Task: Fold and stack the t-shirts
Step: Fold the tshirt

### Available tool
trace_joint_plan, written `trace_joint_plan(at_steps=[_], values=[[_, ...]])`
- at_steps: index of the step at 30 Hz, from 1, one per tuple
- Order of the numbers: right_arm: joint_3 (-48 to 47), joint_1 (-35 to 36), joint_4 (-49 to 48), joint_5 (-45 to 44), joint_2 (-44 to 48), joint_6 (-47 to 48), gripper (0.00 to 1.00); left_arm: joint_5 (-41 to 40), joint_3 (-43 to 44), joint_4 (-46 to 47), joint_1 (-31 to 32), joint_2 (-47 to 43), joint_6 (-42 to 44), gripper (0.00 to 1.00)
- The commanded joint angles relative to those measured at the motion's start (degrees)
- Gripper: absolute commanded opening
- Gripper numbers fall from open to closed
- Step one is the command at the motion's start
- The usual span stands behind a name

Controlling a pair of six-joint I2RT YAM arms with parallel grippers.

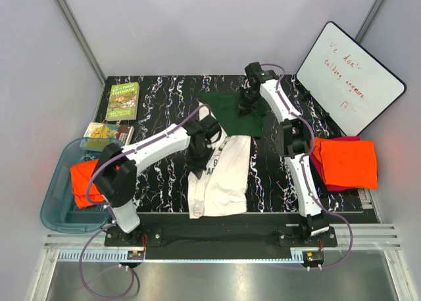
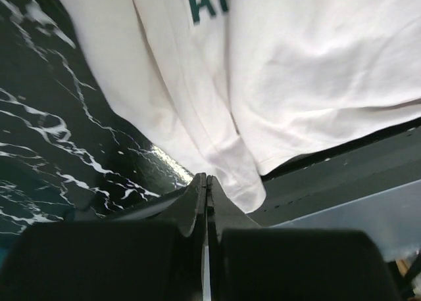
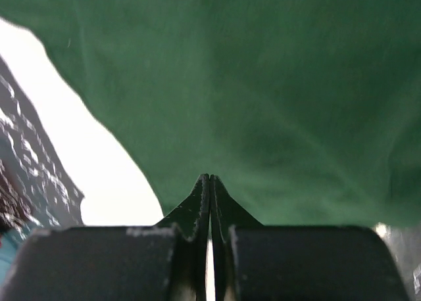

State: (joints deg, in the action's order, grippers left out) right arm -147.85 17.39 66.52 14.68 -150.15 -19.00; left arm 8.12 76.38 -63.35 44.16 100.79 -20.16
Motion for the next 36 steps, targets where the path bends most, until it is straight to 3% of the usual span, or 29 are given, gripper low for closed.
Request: trace_joint_plan(at_steps=[1, 9, 19, 24, 26, 28, 29, 30, 31, 33, 34, 35, 36], values=[[-4.89, -0.78, -2.36, 0.53, -2.95, -2.96, 0.01, -6.88, 7.46, 0.77, -0.65, -3.94, -1.02, 0.00], [-10.08, -0.78, -4.38, -2.54, -9.55, -4.29, 0.01, -13.57, 14.14, 1.39, -3.03, -7.10, -6.11, 0.00], [-13.34, -3.23, -17.55, -6.24, -11.84, -3.59, 0.06, -14.01, 9.84, 1.21, -3.29, -11.84, -8.57, 0.00], [-12.22, -5.78, -17.66, -1.41, -4.74, -2.53, 0.09, -14.45, 7.39, 2.44, -3.29, -13.16, -9.63, 0.00], [-8.88, -5.87, -17.39, -0.62, 2.81, -1.74, 0.11, -14.27, 6.51, 3.49, -3.29, -13.43, -9.11, 0.00], [-0.54, -5.70, -16.69, 1.65, 12.36, -1.82, 0.25, -14.45, 6.06, 3.85, -3.29, -13.17, -8.67, 0.01], [2.89, -5.44, -16.25, 2.37, 15.73, -1.65, 0.31, -14.88, 5.37, 4.37, -3.29, -13.17, -8.23, 0.05], [9.45, -4.91, -14.16, 2.46, 18.89, -0.78, 0.50, -15.06, 5.01, 4.81, -3.29, -13.08, -7.88, 0.11], [12.73, -4.04, -12.83, 4.11, 24.76, -0.07, 0.58, -15.24, 4.66, 5.17, -3.29, -13.08, -7.27, 0.33], [23.06, -2.72, -9.59, 5.80, 30.06, 0.11, 0.75, -16.02, 3.52, 6.48, -3.47, -13.08, -6.82, 0.64], [26.96, -1.93, -9.39, 7.72, 35.31, 0.20, 0.93, -16.20, 3.08, 7.01, -3.56, -12.99, -6.56, 0.77], [31.09, 0.17, -9.39, 8.69, 37.97, 0.54, 1.00, -16.38, 2.38, 7.88, -3.82, -13.08, -6.38, 0.96], [37.92, 1.32, -9.31, 8.35, 40.43, 0.63, 1.00, -16.56, 2.02, 8.42, -4.52, -12.90, -6.38, 0.99]])
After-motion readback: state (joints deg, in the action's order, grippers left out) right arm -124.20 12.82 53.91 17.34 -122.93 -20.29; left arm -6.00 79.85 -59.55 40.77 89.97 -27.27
